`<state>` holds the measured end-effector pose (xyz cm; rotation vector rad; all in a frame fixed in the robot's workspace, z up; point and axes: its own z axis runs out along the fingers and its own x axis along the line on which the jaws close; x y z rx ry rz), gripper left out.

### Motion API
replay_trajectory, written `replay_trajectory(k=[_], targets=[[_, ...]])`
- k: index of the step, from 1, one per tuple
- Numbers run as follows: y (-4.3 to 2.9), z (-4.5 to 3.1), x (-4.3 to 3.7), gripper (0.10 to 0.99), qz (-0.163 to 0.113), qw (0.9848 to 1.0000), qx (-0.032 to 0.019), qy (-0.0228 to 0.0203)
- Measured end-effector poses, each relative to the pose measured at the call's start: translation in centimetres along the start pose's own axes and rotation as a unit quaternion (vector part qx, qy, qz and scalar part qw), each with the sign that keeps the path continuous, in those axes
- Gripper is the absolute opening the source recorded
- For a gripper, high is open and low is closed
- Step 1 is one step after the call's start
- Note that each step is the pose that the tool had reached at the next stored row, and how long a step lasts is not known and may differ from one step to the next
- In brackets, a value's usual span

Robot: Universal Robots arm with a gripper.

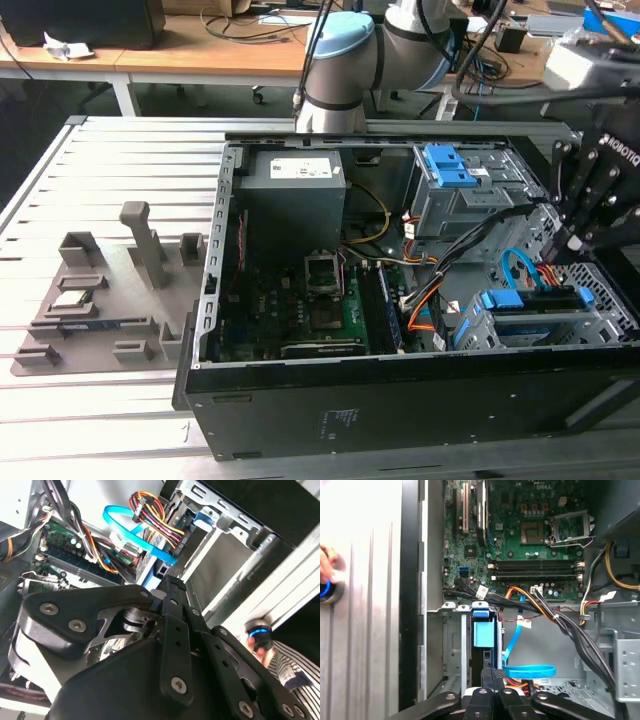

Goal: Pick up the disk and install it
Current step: 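Insert the second disk wire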

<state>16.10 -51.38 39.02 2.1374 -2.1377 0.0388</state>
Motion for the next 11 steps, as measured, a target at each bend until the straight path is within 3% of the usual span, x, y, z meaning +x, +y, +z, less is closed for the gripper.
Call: replay_trajectory(k=[5,11], targets=[[0.16,-2.39,0.24,0.106,0.000,1.0000,0.0000,0.0000],[0.16,-2.43,0.25,0.106,0.000,1.0000,0.0000,0.0000]])
